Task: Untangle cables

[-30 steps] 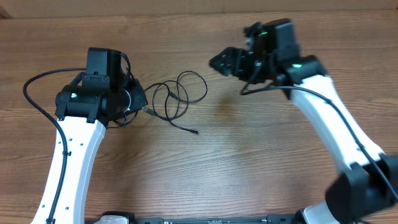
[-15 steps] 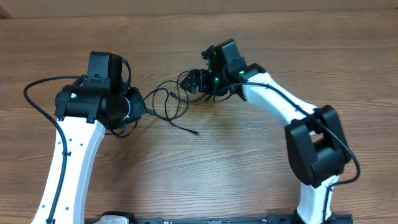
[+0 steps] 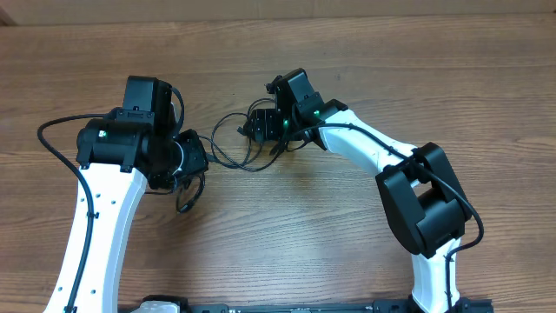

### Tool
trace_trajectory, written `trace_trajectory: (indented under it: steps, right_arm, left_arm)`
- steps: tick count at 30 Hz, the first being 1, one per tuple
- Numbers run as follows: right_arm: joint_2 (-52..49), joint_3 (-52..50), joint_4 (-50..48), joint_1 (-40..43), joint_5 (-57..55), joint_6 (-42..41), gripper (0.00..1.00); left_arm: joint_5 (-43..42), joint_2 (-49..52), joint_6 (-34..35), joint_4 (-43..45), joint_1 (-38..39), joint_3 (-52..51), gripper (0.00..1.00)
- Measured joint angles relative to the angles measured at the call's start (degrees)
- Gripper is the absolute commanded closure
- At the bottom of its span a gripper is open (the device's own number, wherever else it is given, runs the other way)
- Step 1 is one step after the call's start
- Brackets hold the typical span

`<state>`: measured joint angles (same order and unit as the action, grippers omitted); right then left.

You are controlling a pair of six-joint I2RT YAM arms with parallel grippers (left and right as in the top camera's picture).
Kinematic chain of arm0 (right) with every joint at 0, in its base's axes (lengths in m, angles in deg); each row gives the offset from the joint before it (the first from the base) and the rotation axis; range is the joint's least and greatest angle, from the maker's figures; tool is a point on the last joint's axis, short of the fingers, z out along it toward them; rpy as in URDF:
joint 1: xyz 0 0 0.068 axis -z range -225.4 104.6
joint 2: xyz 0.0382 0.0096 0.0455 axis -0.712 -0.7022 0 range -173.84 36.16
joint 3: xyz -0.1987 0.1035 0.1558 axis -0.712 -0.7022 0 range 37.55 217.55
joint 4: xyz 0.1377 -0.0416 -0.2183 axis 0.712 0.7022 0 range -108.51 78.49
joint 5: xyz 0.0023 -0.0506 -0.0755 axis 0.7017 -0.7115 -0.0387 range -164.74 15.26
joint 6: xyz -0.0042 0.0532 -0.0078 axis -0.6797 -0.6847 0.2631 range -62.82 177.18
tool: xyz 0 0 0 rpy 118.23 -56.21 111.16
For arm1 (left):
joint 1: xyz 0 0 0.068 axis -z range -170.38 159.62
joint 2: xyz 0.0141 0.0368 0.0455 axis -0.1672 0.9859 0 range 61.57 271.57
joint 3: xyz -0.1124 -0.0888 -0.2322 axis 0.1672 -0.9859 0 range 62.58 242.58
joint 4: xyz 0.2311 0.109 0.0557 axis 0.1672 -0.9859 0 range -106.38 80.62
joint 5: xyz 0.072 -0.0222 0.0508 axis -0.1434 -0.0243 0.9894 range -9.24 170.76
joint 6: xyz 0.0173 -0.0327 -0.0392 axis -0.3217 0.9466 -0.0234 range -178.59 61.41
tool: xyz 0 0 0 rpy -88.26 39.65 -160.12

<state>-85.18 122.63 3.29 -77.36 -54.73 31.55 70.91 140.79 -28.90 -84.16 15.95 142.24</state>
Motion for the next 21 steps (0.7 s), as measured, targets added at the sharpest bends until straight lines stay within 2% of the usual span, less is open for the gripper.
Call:
trace_trajectory:
  steps: [6,14,16,21]
  right_arm:
    - [-2.0,0.0,-0.7,-0.1,-0.8,0.0,0.24]
    - [-4.2,0.0,-5.5,-2.4,-0.9,0.0,0.3]
    - [-5.0,0.0,-6.9,-3.4,-0.9,0.1,0.4]
    - [-5.8,0.0,-7.6,-4.3,-0.8,0.3,0.79]
  left_arm:
    - [0.0,0.0,0.1,0.2,0.0,0.0,0.39]
    - [0.0,0.0,0.2,0.2,0.0,0.0,0.34]
    - [0.1,0.0,0.2,0.2,0.0,0.0,0.33]
    - [0.6,0.0,0.2,0.2,0.0,0.0,0.31]
